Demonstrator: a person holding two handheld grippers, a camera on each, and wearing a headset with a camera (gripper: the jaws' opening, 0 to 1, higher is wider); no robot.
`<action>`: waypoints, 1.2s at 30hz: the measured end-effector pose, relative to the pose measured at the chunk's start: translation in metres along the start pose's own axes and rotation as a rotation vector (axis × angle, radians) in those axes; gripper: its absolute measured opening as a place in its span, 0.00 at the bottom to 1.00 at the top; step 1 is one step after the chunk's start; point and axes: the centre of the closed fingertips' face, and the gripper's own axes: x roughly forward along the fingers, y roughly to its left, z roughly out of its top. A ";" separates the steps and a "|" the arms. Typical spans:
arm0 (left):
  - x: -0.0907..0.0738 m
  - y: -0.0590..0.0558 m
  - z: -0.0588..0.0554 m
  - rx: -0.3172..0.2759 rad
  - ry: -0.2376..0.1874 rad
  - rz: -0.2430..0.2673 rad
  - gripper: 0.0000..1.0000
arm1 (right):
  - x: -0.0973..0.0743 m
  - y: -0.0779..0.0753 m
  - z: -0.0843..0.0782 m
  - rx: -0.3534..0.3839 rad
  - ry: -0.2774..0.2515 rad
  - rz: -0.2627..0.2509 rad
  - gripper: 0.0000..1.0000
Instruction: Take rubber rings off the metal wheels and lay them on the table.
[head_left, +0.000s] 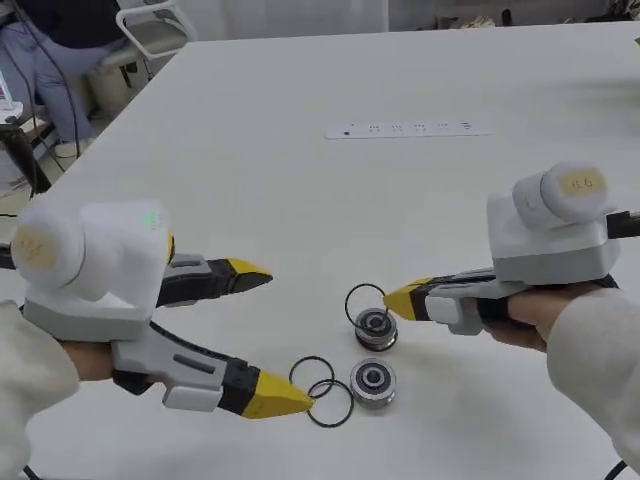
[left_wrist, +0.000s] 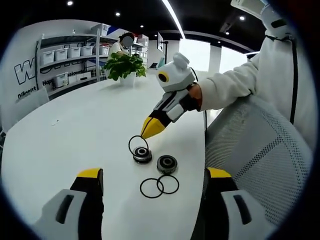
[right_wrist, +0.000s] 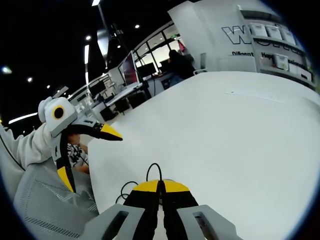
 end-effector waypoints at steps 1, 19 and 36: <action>-0.002 0.000 -0.001 -0.006 -0.004 0.003 0.81 | 0.000 0.002 0.001 0.005 -0.003 0.007 0.00; -0.021 -0.006 -0.020 -0.085 -0.010 0.037 0.89 | 0.003 0.037 0.009 -0.005 -0.016 0.100 0.00; -0.013 -0.022 -0.043 -0.138 0.087 -0.031 0.99 | 0.013 0.061 -0.007 -0.061 0.056 0.165 0.00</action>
